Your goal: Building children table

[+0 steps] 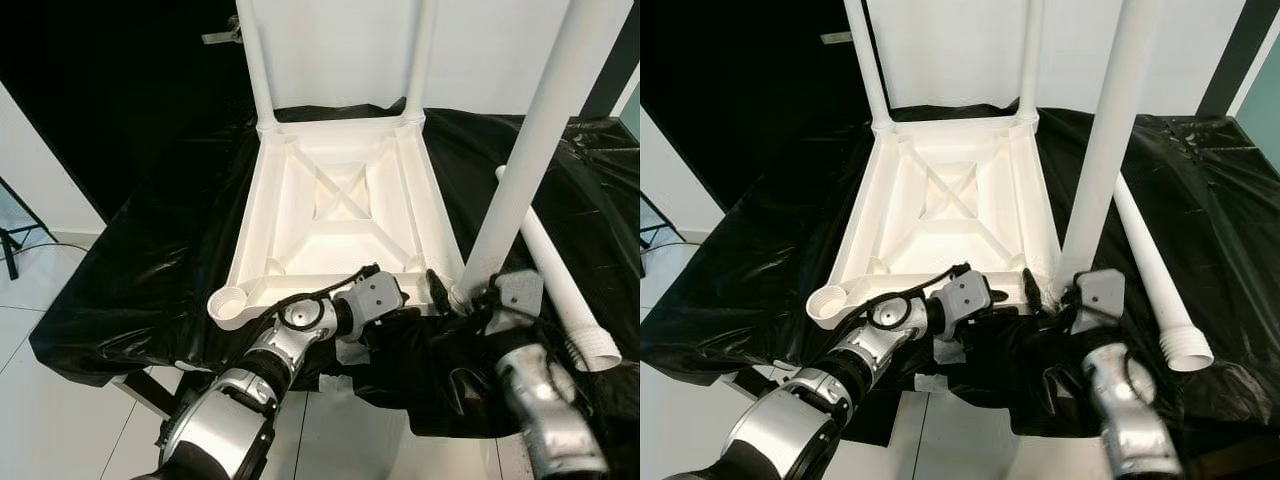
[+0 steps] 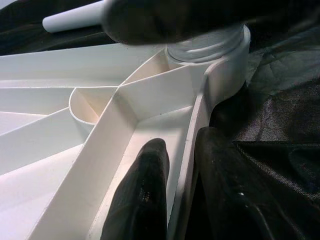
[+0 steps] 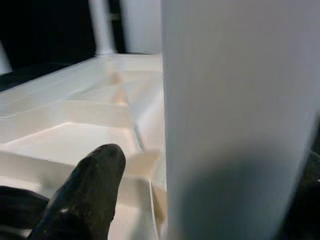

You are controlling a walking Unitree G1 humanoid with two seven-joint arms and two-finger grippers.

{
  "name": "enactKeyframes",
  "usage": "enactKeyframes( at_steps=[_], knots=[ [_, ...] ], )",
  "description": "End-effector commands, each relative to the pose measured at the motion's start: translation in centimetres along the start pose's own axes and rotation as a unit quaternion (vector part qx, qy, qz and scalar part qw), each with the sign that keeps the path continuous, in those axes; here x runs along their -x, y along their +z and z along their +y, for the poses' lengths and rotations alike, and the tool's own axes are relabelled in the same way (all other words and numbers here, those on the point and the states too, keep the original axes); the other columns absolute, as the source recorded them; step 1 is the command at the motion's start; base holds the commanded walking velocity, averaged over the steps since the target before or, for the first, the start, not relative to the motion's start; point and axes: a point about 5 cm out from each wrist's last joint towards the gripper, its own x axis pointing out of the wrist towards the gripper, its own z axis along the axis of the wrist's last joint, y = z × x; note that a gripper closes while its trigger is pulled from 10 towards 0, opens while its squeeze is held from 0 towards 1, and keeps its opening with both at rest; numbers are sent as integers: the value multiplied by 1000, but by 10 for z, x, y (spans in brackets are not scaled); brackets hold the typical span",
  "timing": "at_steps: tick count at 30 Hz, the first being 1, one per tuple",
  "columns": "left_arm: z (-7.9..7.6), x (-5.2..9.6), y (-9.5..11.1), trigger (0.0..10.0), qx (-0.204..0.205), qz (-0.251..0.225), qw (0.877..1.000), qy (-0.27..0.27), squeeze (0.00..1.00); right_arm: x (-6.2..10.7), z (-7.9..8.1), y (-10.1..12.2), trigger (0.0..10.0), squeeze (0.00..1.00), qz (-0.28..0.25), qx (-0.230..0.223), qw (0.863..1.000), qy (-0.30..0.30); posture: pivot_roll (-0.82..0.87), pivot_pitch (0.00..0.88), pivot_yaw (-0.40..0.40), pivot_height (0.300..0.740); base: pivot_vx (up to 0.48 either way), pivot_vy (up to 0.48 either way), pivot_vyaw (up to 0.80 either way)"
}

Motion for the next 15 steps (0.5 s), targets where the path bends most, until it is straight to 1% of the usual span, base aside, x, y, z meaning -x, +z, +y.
enactKeyframes(
  at_steps=[1, 2, 3, 4, 5, 6, 8, 9, 10, 11, 12, 13, 14, 15],
  knots=[
    [-18, 7, -34, 10000, 42, 74, 996, -4, 0, -4, 11, -1, 10000, 0, 7, -12, 998, 65, -157, 0, 48, 740, 0, 0, 0],
    [-18, 6, -33, 10000, 42, 73, 996, -5, 0, -4, 8, 0, 10000, 0, 21, -10, 994, 105, -161, 0, 52, 740, 0, 0, 0],
    [-19, 5, -32, 10000, 41, 72, 996, -6, 0, -3, 5, 0, 10000, 0, 31, -9, 991, 132, -161, 0, 52, 740, 0, 0, 0],
    [-19, 4, -31, 10000, 40, 70, 997, -8, 0, -2, 0, 1, 10000, 0, 47, -9, 985, 167, -160, 0, 52, 740, 0, 0, 0],
    [-19, 4, -31, 10000, 40, 70, 997, -8, 0, -2, 0, 1, 10000, 0, 47, -9, 985, 167, -160, 0, 52, 740, 0, 0, 0],
    [-19, 4, -31, 10000, 40, 70, 997, -8, 0, 0, 1, -1, 10000, 0, 56, -9, 981, 184, -159, 0, 52, 740, 0, 0, 0],
    [-19, 4, -31, 10000, 40, 70, 997, -8, 0, 0, 1, -1, 10000, 0, 56, -9, 981, 184, -159, 0, 52, 740, 0, 0, 0],
    [-19, 4, -31, 10000, 41, 70, 997, -8, 0, 1, 2, -2, 10000, 0, 63, -10, 978, 197, -161, 0, 52, 740, 0, 0, 0],
    [-19, 4, -31, 10000, 41, 70, 997, -8, 0, 1, 2, -2, 10000, 0, 63, -10, 978, 197, -161, 0, 52, 740, 0, 0, 0],
    [-18, 4, -31, 10000, 40, 71, 997, -8, 0, 4, 5, -7, 10000, 0, 79, -12, 974, 214, -160, 0, 53, 740, 0, 0, 0],
    [-18, 4, -31, 10000, 40, 71, 997, -8, 0, 4, 5, -7, 10000, 0, 79, -12, 974, 214, -160, 0, 53, 740, 0, 0, 0],
    [-18, 4, -31, 10000, 40, 71, 997, -8, 0, 7, 7, -12, 10000, 0, 93, -16, 968, 231, -157, 0, 55, 740, 0, 0, 0],
    [-18, 4, -31, 10000, 40, 71, 997, -8, 0, 7, 7, -12, 10000, 0, 93, -16, 968, 231, -157, 0, 55, 740, 0, 0, 0],
    [-18, 5, -32, 10000, 40, 72, 997, -8, 0, 10, 7, -18, 10000, 0, 109, -25, 963, 246, -156, 0, 57, 740, 0, 0, 0]
  ],
)
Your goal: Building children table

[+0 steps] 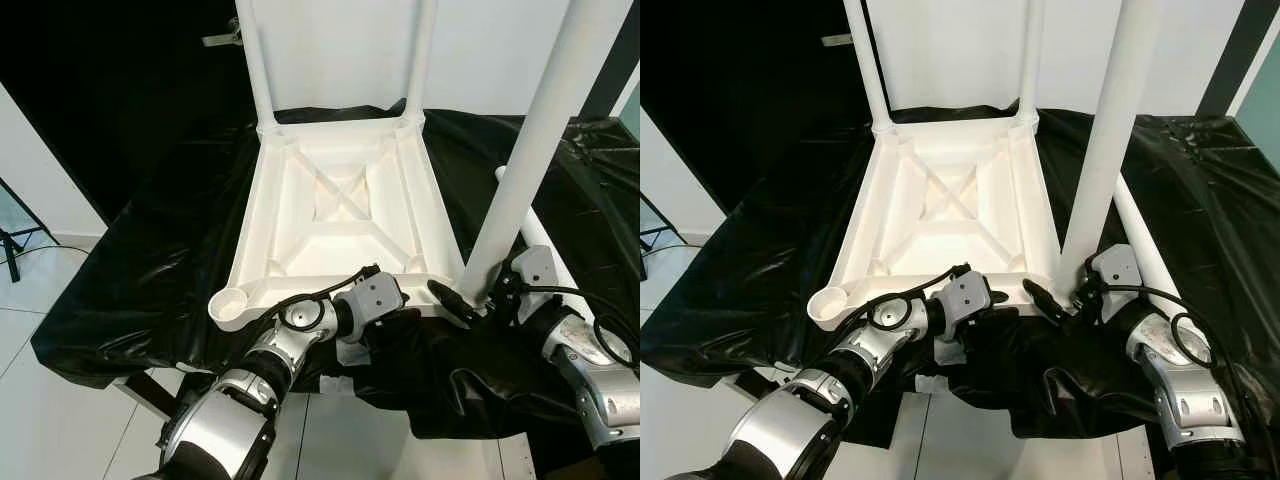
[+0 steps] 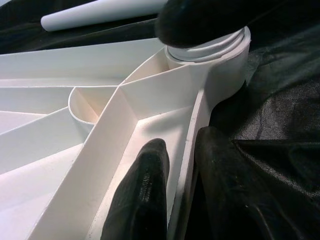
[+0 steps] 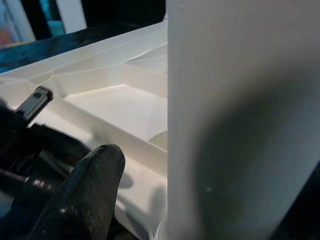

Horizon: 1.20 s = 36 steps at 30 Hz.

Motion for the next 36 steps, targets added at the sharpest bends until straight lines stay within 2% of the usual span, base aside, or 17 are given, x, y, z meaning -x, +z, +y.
enactKeyframes(
  at_steps=[1, 2, 3, 4, 5, 12, 15, 16, 17, 19, 21, 23, 25, 33, 34, 35, 36],
  knots=[
    [-18, 5, -31, 10000, 36, 71, 997, -9, 0, -6, 29, -21, 10000, 0, 38, -39, 995, 83, -156, 0, 57, 740, 0, 0, 0],
    [-18, 5, -31, 10000, 37, 72, 997, -9, 0, -6, 28, -23, 9020, 0, 41, -44, 995, 84, -156, 0, 57, 740, 0, 0, 0],
    [-18, 5, -31, 10000, 37, 72, 997, -9, 0, -6, 27, -23, 4588, 0, 44, -51, 994, 88, -155, 0, 58, 740, 0, 0, 0],
    [-18, 5, -31, 10000, 37, 72, 997, -9, 0, -6, 27, -23, 4588, 0, 44, -51, 994, 88, -155, 0, 58, 740, 0, 0, 0],
    [-18, 5, -31, 10000, 36, 72, 997, -10, 0, -5, 28, -24, 0, 0, 43, -60, 993, 93, -154, 0, 60, 740, 0, 0, 0],
    [-16, 6, -30, 10000, 35, 72, 997, -8, 0, -6, 32, -31, 0, 0, 40, -78, 993, 80, -149, 0, 60, 740, 0, 0, 0],
    [-15, 7, -31, 10000, 35, 72, 997, -4, 0, -11, 39, -34, 0, 0, 14, -90, 996, 17, -139, 0, 53, 740, 0, 0, 0],
    [-15, 7, -31, 10000, 36, 72, 997, -2, 0, -15, 42, -35, 0, 0, 0, -83, 995, -56, -133, 0, 50, 740, 0, 0, 0],
    [-15, 7, -31, 10000, 36, 72, 997, -2, 0, -15, 42, -35, 0, 0, 0, -83, 995, -56, -133, 0, 50, 740, 0, 0, 0],
    [-15, 8, -32, 10000, 37, 72, 997, 0, 0, -16, 50, -36, 0, 0, -18, -53, 974, -219, -123, 0, 45, 740, 0, 0, 0],
    [-15, 8, -32, 10000, 37, 72, 997, 0, 0, -16, 50, -36, 0, 0, -18, -53, 974, -219, -123, 0, 45, 740, 0, 0, 0],
    [-15, 8, -33, 10000, 38, 72, 997, 1, 0, -14, 55, -36, 0, 0, -22, -44, 962, -267, -123, 0, 45, 740, 0, 0, 0],
    [-14, 9, -32, 10000, 37, 71, 997, 0, 0, -17, 62, -43, 0, 0, 0, -76, 937, -341, -119, 0, 48, 740, 0, 0, 0],
    [-14, 9, -33, 10000, 34, 75, 997, -4, 0, -26, 62, -42, 0, 0, -4, -79, 926, -370, -129, 0, 54, 740, 0, 0, 0],
    [-14, 9, -32, 10000, 33, 75, 997, -4, 0, -28, 64, -42, 6118, 0, -3, -74, 928, -365, -131, 0, 53, 740, 0, 0, 0],
    [-14, 9, -32, 10000, 33, 75, 997, -4, 0, -28, 64, -42, 6118, 0, -3, -74, 928, -365, -131, 0, 53, 740, 0, 0, 0],
    [-14, 8, -32, 10000, 33, 75, 997, -4, 0, -29, 65, -42, 10000, 0, -2, -70, 929, -364, -132, 0, 53, 740, 0, 0, 0]
  ],
)
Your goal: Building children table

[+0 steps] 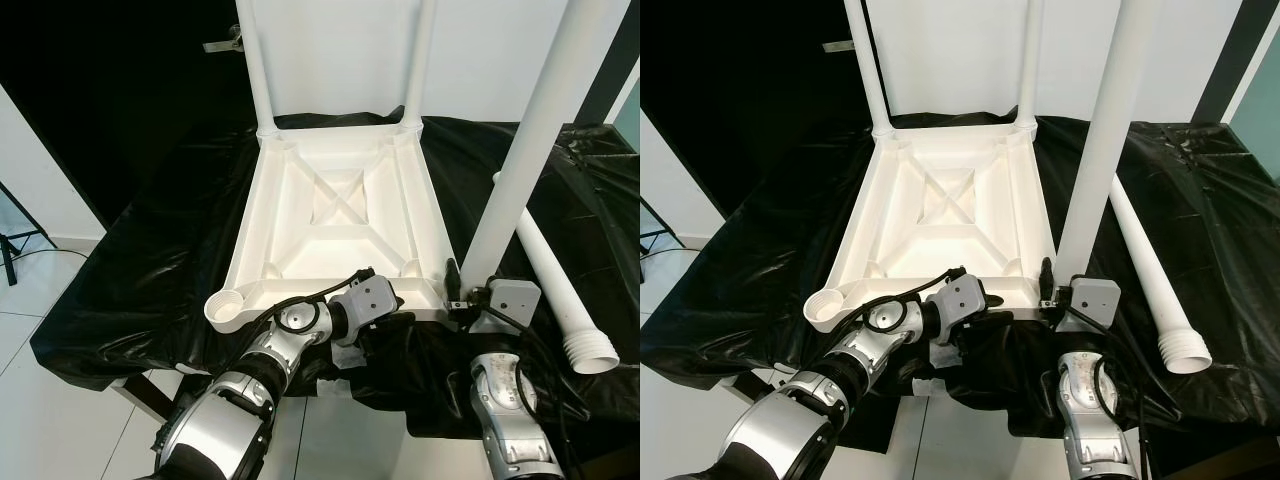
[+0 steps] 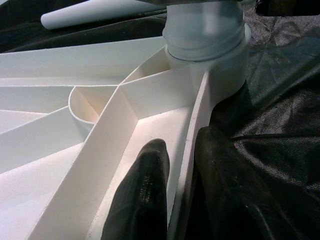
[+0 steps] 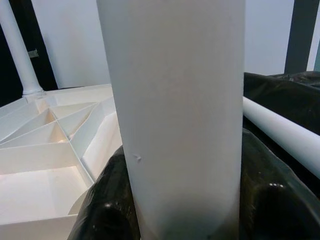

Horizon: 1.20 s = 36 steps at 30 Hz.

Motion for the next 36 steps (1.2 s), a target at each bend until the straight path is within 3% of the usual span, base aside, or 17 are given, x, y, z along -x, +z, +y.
enactKeyframes(
  at_steps=[1, 3, 4, 10, 11, 16, 19, 23, 24, 25, 26, 27, 28, 29, 30, 36],
  knots=[
    [-15, 3, -27, 10000, 30, 68, 997, -9, 0, 10, 9, -24, 10000, 0, 66, 17, 997, 21, -132, 0, 53, 740, 0, 0, 0],
    [-15, 3, -27, 10000, 30, 68, 997, -9, 0, 10, 9, -24, 10000, 0, 66, 17, 997, 21, -132, 0, 53, 740, 0, 0, 0],
    [-16, 3, -27, 10000, 30, 68, 997, -10, 0, 9, 14, -22, 10000, 1000, 61, 7, 997, 52, -137, 0, 55, 740, 0, 0, 0],
    [-17, 3, -28, 10000, 30, 67, 997, -12, 0, 8, 20, -19, 10000, 1000, 64, 11, 987, 149, -145, 0, 53, 740, 0, 0, 0],
    [-18, 2, -27, 10000, 31, 66, 997, -12, 0, 8, 13, -18, 10000, 0, 71, 17, 976, 203, -151, 0, 51, 740, 0, 0, 0],
    [-24, 0, -28, 10000, 35, 63, 997, -18, 0, 3, -17, -11, 10000, 0, 76, 43, 956, 281, -157, 0, 51, 740, 0, 0, 0],
    [-25, -1, -28, 10000, 36, 62, 997, -20, 0, 1, -21, -9, 10000, 0, 75, 45, 953, 291, -157, 0, 51, 740, 0, 0, 0],
    [-26, -1, -28, 10000, 36, 61, 997, -21, 0, 1, -26, -7, 10000, 0, 83, 54, 936, 337, -159, 0, 54, 740, 0, 0, 0],
    [-25, -1, -28, 10000, 36, 62, 997, -21, 0, 3, -28, -7, 157, 0, 93, 51, 924, 368, -155, 0, 55, 740, 0, 0, 0],
    [-25, -1, -28, 10000, 36, 62, 997, -21, 0, 3, -28, -7, 157, 0, 93, 51, 924, 368, -155, 0, 55, 740, 0, 0, 0],
    [-24, 0, -28, 10000, 36, 63, 997, -20, 0, 6, -30, -6, 0, 0, 105, 50, 909, 401, -151, 0, 52, 740, 0, 0, 0],
    [-24, 0, -28, 10000, 36, 63, 997, -20, 0, 6, -30, -6, 0, 0, 105, 50, 909, 401, -151, 0, 52, 740, 0, 0, 0],
    [-23, 1, -29, 10000, 36, 64, 997, -18, 0, 9, -32, -7, 0, 0, 117, 51, 892, 433, -151, 0, 50, 740, 0, 0, 0],
    [-23, 1, -29, 10000, 36, 64, 997, -18, 0, 9, -32, -7, 0, 0, 117, 51, 892, 433, -151, 0, 50, 740, 0, 0, 0],
    [-21, 2, -29, 10000, 36, 65, 997, -14, 0, 11, -37, -9, 0, 0, 133, 56, 879, 454, -144, 0, 46, 740, 0, 0, 0],
    [-21, 0, -27, 10000, 37, 61, 997, -11, 0, 12, -41, -13, 0, 0, 146, 49, 879, 451, -141, 0, 46, 740, 0, 0, 0]
  ],
)
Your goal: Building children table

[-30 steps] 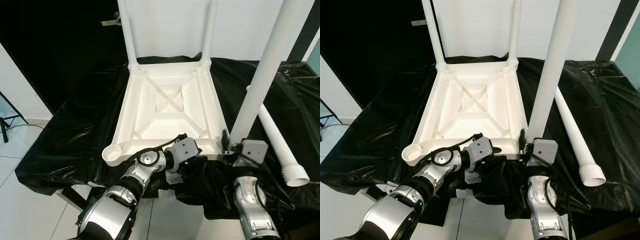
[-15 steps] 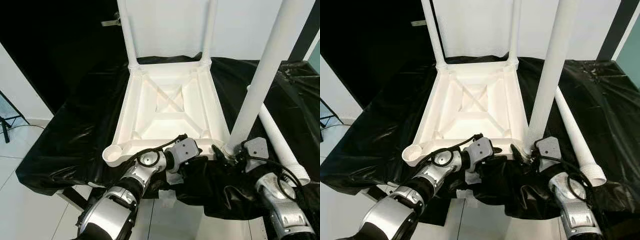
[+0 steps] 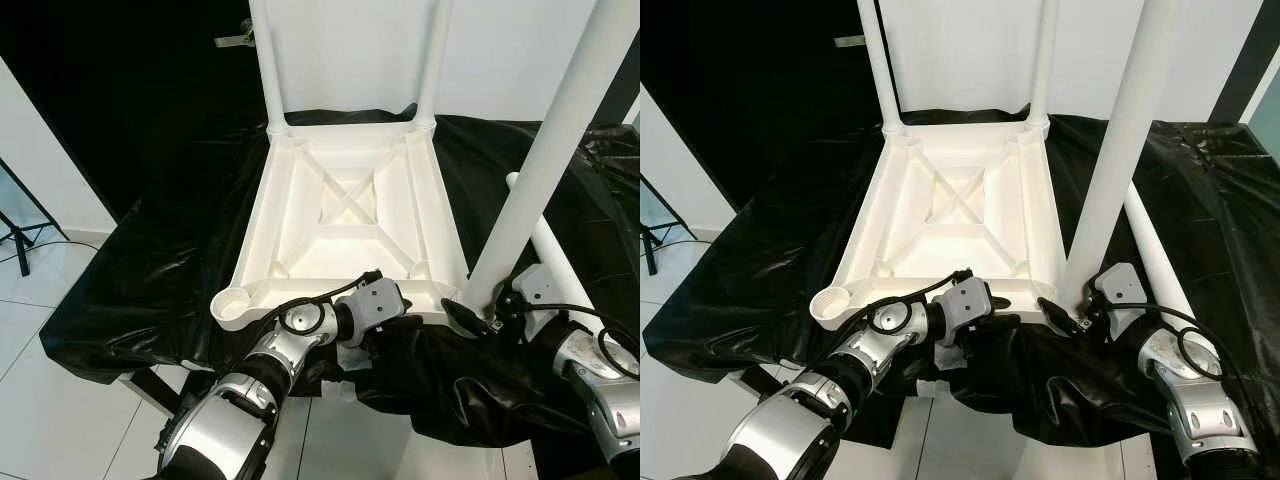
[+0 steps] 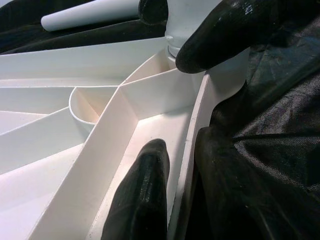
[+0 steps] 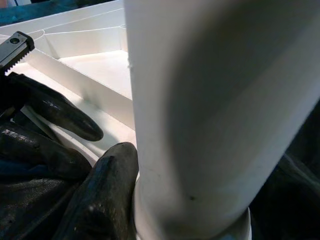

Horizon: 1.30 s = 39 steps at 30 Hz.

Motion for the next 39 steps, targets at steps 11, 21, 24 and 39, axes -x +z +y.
enactKeyframes(
  at_steps=[11, 21, 24, 39],
  knots=[
    [-17, 6, -32, 10000, 48, 72, 996, 2, 0, -19, 59, -26, 0, 0, -44, -143, 940, -306, -138, 0, 38, 740, 0, 0, 0],
    [-18, 7, -33, 10000, 43, 75, 996, -7, 0, -17, 58, -27, 0, 0, -45, -130, 929, -343, -149, 0, 50, 740, 0, 0, 0],
    [-16, 6, -31, 10000, 43, 74, 996, -5, 0, -21, 61, -25, 0, 0, -48, -120, 928, -349, -146, 0, 47, 740, 0, 0, 0],
    [-14, 8, -33, 10000, 42, 77, 996, 1, 0, -28, 43, -23, 10000, 388, -30, -51, 969, -242, -144, 0, 43, 740, 0, 0, 0]
  ],
)
